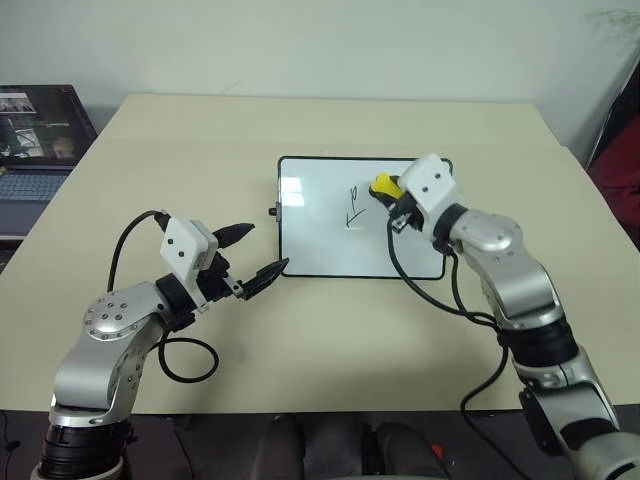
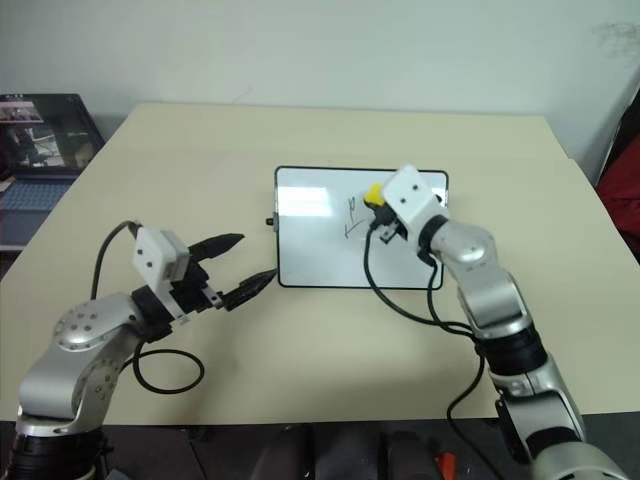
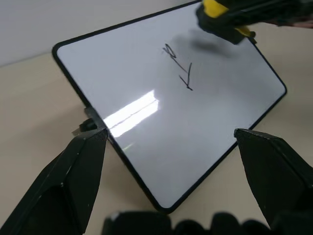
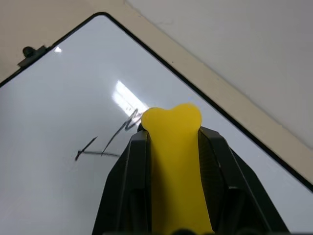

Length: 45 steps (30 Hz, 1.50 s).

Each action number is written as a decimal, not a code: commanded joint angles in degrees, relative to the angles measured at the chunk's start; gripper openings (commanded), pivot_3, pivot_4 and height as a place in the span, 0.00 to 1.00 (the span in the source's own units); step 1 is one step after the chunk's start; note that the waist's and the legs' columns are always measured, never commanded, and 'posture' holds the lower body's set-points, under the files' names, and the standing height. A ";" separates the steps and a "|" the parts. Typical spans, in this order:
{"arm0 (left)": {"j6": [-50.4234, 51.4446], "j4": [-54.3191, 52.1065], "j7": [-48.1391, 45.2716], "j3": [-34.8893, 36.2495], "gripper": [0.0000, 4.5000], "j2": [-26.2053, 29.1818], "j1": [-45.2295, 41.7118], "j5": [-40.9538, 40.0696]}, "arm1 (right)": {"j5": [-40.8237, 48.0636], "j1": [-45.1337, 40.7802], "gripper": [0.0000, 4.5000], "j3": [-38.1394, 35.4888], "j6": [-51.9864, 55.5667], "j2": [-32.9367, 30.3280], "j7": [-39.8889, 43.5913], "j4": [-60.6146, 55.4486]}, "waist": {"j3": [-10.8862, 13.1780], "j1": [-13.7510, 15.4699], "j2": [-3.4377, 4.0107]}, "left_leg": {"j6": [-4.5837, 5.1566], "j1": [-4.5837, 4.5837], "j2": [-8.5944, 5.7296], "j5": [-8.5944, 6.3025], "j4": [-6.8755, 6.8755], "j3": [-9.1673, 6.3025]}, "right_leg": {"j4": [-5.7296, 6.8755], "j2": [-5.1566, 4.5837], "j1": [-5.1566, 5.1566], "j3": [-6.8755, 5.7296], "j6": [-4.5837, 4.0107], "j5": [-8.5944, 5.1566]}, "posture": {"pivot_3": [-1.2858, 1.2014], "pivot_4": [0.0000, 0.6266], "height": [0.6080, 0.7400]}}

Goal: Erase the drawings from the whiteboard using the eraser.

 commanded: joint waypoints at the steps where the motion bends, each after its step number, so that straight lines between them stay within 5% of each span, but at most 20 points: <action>1: -0.10 -1.18 -0.81 1.55 1.00 1.28 -1.14 -1.26 | -1.54 -5.72 0.22 1.21 -2.19 2.34 -0.42 3.85 | 0.00 0.03 0.00 | 0.00 0.00 0.00 0.00 0.00 -0.01 | 0.02 0.00 -0.01 0.00 0.00 0.00 | 0.52 0.24 1.00; 11: -0.46 -0.36 -1.51 0.64 1.00 1.25 -2.13 -0.60 | -6.56 -10.07 0.22 5.03 -11.25 4.80 -0.43 18.79 | 0.00 0.24 0.01 | 0.01 -0.01 -0.02 0.00 0.01 -0.01 | 0.00 -0.08 0.00 -0.03 0.00 0.00 | 0.52 0.24 1.00; 20: -0.22 -0.25 -1.60 0.95 1.00 1.13 -1.64 -0.87 | -7.85 -1.74 0.22 8.86 -8.93 7.06 2.33 20.82 | -0.12 0.08 -0.06 | 0.00 0.15 0.06 0.00 0.03 -0.06 | 0.07 -0.08 0.16 -0.04 -0.01 0.00 | 0.52 0.24 1.00; 30: -1.76 2.46 -1.08 -0.63 1.00 0.13 -2.36 1.04 | -9.08 3.94 0.22 10.97 -8.02 8.14 3.28 17.75 | -0.10 -0.15 -0.05 | 0.04 1.83 0.06 0.01 -0.02 -0.06 | 0.00 -0.23 1.41 0.04 0.13 -0.10 | 0.52 0.24 1.00; 35: -2.61 3.65 -1.00 -0.39 1.00 -0.01 -2.40 1.54 | -4.86 1.25 0.22 6.68 -0.70 7.13 6.88 3.47 | -0.03 0.13 -0.02 | 0.13 1.70 0.07 0.07 -0.04 -0.06 | 0.00 -0.31 1.27 0.03 0.10 -0.07 | 0.52 0.24 1.00; 39: -3.07 4.67 -0.68 0.69 1.00 0.13 -1.64 1.49 | -0.60 -0.92 0.22 3.42 6.78 7.04 9.09 -6.15 | -0.03 0.24 -0.01 | 0.11 0.41 0.04 0.07 -0.01 -0.10 | 0.04 -0.33 0.45 -0.09 -0.03 0.05 | 0.52 0.24 1.00; 45: -3.74 7.22 0.18 1.05 1.00 0.14 -0.88 2.63 | -5.26 -5.50 0.22 2.89 0.61 3.01 5.21 -1.86 | -0.03 0.16 -0.01 | -0.01 -0.14 0.03 -0.01 -0.12 -0.05 | -0.19 -0.24 -0.12 -0.08 0.01 0.01 | 0.52 0.24 1.00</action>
